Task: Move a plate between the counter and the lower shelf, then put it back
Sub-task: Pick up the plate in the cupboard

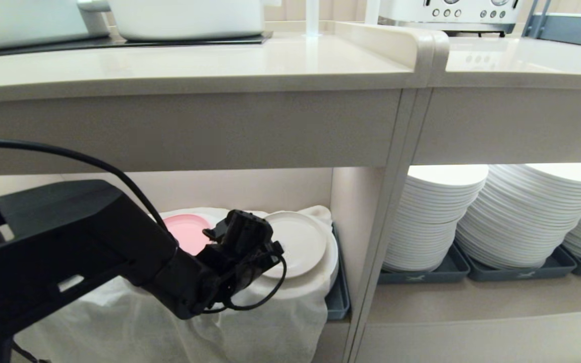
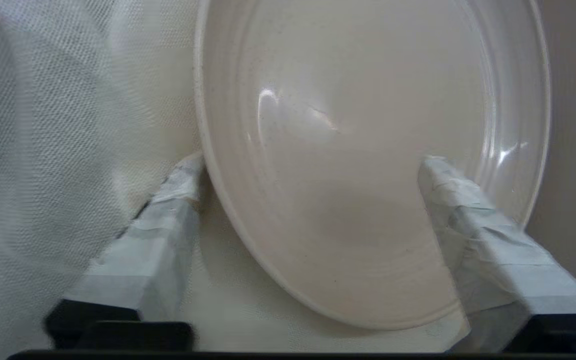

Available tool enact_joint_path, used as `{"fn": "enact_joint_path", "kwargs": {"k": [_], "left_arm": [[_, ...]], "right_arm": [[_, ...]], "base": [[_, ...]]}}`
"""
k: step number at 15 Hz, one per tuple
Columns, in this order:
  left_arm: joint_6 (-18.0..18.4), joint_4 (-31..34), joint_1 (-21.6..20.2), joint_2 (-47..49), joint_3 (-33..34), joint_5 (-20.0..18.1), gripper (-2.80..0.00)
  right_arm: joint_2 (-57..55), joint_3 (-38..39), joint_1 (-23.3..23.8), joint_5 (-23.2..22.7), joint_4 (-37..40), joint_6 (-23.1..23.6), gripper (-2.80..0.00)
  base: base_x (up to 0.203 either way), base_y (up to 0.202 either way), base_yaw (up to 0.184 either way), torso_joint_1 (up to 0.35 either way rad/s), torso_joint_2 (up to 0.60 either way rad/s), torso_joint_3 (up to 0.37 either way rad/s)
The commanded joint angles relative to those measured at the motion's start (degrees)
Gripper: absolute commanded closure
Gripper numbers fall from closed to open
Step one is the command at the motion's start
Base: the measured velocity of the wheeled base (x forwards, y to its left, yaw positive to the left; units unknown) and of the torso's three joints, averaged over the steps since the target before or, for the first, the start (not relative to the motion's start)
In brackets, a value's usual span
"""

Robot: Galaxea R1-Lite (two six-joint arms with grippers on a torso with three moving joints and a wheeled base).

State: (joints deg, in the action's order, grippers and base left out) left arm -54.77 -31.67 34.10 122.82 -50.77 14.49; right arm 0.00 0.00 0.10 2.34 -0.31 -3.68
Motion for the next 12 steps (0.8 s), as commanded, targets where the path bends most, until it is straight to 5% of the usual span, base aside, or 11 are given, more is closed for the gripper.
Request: {"fn": "enact_joint_path", "kwargs": {"k": [1, 12], "left_arm": [[-0.4, -0.1, 0.0, 0.4, 0.0, 0.0, 0.00], [-0.2, 0.4, 0.0, 0.0, 0.3, 0.0, 0.00]], "right_arm": [[0.0, 0.0, 0.0, 0.0, 0.0, 0.0, 0.00], [0.0, 0.0, 0.0, 0.0, 0.0, 0.0, 0.00]], "base": [[0.000, 0.000, 0.000, 0.000, 0.00, 0.000], [0.000, 0.000, 0.000, 0.000, 0.00, 0.000]]}}
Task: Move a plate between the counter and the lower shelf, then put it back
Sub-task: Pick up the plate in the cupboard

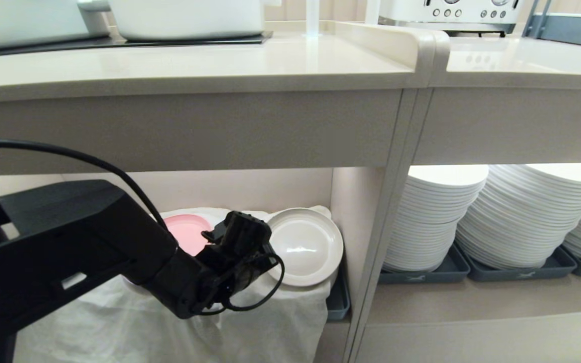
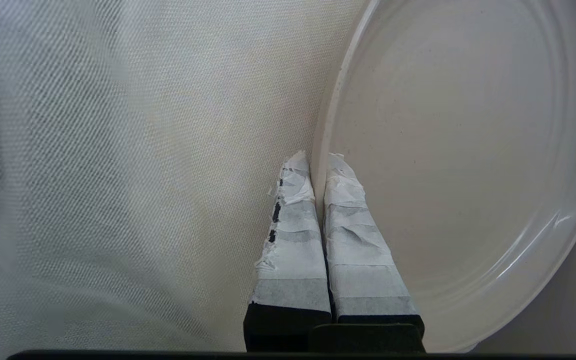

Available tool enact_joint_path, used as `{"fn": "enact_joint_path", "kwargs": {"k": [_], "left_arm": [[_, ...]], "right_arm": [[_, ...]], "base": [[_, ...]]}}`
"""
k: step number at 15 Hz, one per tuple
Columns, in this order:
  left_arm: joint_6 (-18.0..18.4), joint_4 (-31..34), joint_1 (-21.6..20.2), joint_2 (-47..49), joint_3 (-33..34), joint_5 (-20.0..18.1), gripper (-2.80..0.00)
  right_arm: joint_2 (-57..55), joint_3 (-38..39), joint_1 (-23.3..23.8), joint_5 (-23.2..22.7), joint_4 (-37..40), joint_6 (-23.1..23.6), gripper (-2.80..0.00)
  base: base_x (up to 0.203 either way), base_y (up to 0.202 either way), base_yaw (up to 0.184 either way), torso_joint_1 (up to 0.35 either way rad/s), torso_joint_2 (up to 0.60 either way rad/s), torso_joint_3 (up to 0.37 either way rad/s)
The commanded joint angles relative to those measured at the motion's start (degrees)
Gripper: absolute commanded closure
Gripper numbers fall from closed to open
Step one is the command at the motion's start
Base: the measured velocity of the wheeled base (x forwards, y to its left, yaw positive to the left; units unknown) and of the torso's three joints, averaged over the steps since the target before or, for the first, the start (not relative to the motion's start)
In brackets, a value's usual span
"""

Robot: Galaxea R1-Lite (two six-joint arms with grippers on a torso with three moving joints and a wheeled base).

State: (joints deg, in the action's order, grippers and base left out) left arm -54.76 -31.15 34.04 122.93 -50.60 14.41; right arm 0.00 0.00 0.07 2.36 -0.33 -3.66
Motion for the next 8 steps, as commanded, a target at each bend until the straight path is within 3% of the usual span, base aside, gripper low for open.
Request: {"fn": "enact_joint_path", "kwargs": {"k": [1, 8], "left_arm": [[-0.3, -0.1, 0.0, -0.1, 0.3, 0.1, 0.00], [-0.6, -0.5, -0.1, -2.0, 4.9, 0.1, 0.00]], "right_arm": [[0.0, 0.0, 0.0, 0.0, 0.0, 0.0, 0.00], [0.0, 0.0, 0.0, 0.0, 0.0, 0.0, 0.00]], "base": [[0.000, 0.000, 0.000, 0.000, 0.00, 0.000], [0.000, 0.000, 0.000, 0.000, 0.00, 0.000]]}}
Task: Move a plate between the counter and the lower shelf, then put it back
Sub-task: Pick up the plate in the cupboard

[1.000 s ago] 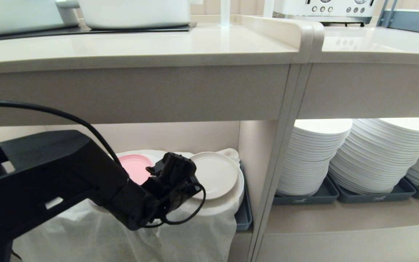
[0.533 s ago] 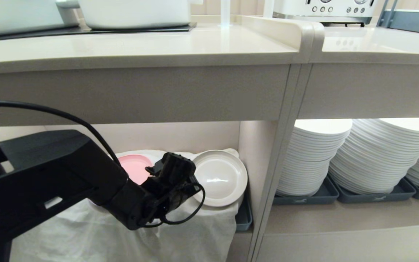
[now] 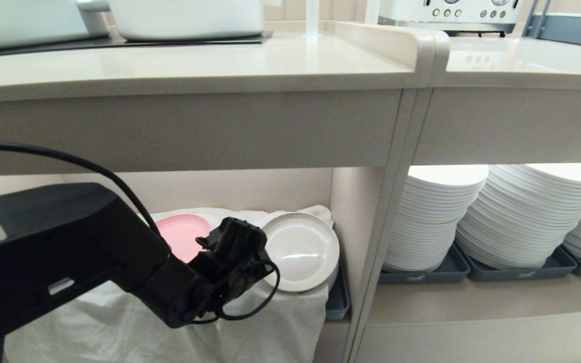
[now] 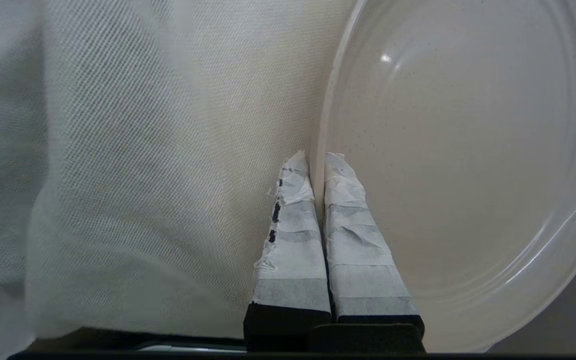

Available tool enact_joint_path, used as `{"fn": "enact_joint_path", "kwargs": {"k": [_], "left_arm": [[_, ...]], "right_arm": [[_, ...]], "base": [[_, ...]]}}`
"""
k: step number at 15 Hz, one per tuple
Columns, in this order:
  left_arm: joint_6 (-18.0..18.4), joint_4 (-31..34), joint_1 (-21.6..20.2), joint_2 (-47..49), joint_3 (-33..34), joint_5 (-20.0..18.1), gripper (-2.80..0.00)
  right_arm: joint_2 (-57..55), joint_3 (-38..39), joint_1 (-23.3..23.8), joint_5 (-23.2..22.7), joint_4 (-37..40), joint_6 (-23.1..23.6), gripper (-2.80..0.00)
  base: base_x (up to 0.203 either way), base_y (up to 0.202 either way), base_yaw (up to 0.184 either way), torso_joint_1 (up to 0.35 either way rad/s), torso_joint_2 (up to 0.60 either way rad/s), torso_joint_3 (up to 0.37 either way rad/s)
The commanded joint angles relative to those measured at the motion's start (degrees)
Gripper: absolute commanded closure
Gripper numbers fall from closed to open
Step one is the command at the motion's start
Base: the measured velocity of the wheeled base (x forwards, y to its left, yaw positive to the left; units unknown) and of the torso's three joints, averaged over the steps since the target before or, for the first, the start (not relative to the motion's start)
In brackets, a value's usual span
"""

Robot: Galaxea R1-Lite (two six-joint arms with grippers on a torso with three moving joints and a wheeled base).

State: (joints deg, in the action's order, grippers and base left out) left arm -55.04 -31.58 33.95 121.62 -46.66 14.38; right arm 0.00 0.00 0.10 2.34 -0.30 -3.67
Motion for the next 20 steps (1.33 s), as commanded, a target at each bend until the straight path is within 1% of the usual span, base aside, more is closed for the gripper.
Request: {"fn": "enact_joint_path", "kwargs": {"k": [1, 7, 10, 12, 14, 20], "left_arm": [[-0.3, -0.1, -0.3, -1.0, 1.5, 0.1, 0.00], [-0.4, 0.3, -0.8, -4.8, 2.9, -0.1, 0.00], [-0.7, -0.1, -0.9, -6.3, 5.7, -0.2, 0.00], [-2.0, -0.1, -0.9, -7.7, 7.5, -0.2, 0.00], [-2.5, -0.1, -0.9, -8.9, 9.3, -0.3, 0.00], [-2.6, -0.2, -0.9, -13.0, 13.6, -0.4, 0.00]], "right_arm": [[0.0, 0.0, 0.0, 0.0, 0.0, 0.0, 0.00], [0.0, 0.0, 0.0, 0.0, 0.0, 0.0, 0.00], [0.0, 0.0, 0.0, 0.0, 0.0, 0.0, 0.00], [0.0, 0.0, 0.0, 0.0, 0.0, 0.0, 0.00], [0.0, 0.0, 0.0, 0.0, 0.0, 0.0, 0.00], [0.0, 0.0, 0.0, 0.0, 0.0, 0.0, 0.00]], "base": [[0.000, 0.000, 0.000, 0.000, 0.00, 0.000], [0.000, 0.000, 0.000, 0.000, 0.00, 0.000], [0.000, 0.000, 0.000, 0.000, 0.00, 0.000], [0.000, 0.000, 0.000, 0.000, 0.00, 0.000], [0.000, 0.000, 0.000, 0.000, 0.00, 0.000], [0.000, 0.000, 0.000, 0.000, 0.00, 0.000]]}}
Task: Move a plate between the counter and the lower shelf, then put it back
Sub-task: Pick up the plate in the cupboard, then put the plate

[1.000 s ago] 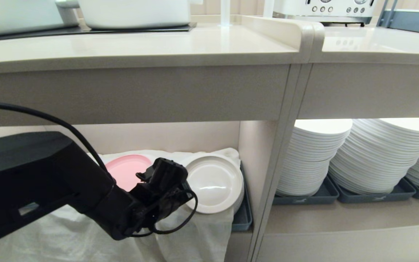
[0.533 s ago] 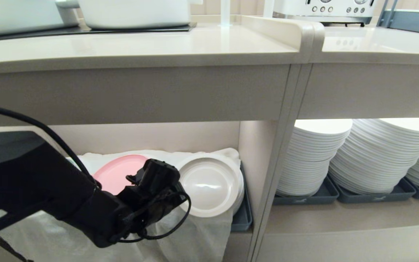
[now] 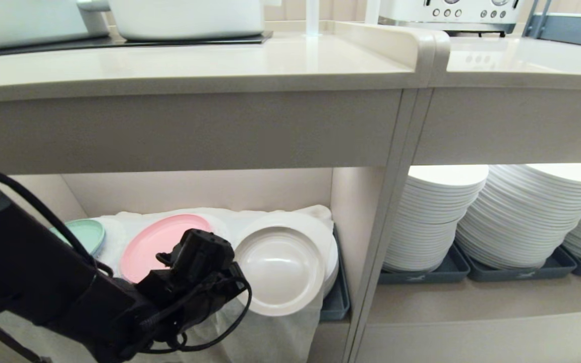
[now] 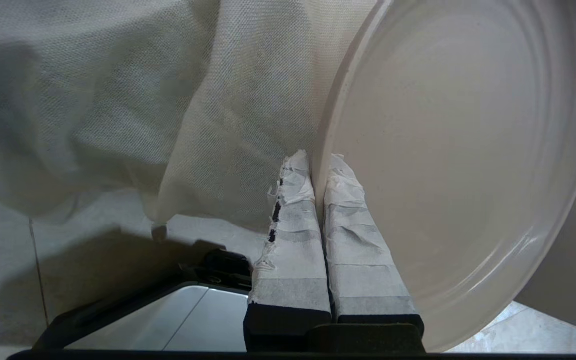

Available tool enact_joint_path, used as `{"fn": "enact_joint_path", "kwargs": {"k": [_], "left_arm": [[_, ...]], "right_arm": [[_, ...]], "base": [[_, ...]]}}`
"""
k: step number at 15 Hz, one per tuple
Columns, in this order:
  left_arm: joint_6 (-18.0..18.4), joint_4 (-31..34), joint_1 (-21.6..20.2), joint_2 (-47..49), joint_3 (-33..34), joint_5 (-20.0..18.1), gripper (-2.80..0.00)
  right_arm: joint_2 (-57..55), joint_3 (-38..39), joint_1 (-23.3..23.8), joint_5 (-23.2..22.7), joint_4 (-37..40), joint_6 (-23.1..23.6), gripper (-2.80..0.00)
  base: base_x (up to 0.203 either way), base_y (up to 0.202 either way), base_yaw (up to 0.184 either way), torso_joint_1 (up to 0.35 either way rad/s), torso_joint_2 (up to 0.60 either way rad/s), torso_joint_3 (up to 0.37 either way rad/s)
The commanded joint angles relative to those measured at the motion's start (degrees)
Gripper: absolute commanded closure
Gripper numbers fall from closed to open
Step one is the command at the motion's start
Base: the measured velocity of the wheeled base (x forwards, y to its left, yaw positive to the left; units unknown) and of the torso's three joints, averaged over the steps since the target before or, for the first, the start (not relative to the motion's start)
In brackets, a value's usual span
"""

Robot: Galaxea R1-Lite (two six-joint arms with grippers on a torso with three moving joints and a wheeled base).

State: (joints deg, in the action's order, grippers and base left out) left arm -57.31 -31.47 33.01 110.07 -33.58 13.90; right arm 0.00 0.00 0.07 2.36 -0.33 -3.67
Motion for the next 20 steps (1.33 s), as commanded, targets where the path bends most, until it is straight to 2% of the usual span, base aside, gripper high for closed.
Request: {"fn": "enact_joint_path", "kwargs": {"k": [1, 12, 18, 20], "left_arm": [[-0.6, -0.2, 0.1, -2.2, 1.1, 0.1, 0.00], [-1.0, 0.5, 0.0, -9.4, 7.1, 0.2, 0.00], [-0.2, 0.7, -0.9, -15.4, 13.0, 0.4, 0.00], [0.2, 3.4, -1.1, -18.0, 13.8, 0.5, 0.00]], "right_arm": [[0.0, 0.0, 0.0, 0.0, 0.0, 0.0, 0.00], [0.0, 0.0, 0.0, 0.0, 0.0, 0.0, 0.00], [0.0, 0.0, 0.0, 0.0, 0.0, 0.0, 0.00], [0.0, 0.0, 0.0, 0.0, 0.0, 0.0, 0.00]], "base": [[0.000, 0.000, 0.000, 0.000, 0.00, 0.000], [0.000, 0.000, 0.000, 0.000, 0.00, 0.000], [0.000, 0.000, 0.000, 0.000, 0.00, 0.000], [0.000, 0.000, 0.000, 0.000, 0.00, 0.000]]}}
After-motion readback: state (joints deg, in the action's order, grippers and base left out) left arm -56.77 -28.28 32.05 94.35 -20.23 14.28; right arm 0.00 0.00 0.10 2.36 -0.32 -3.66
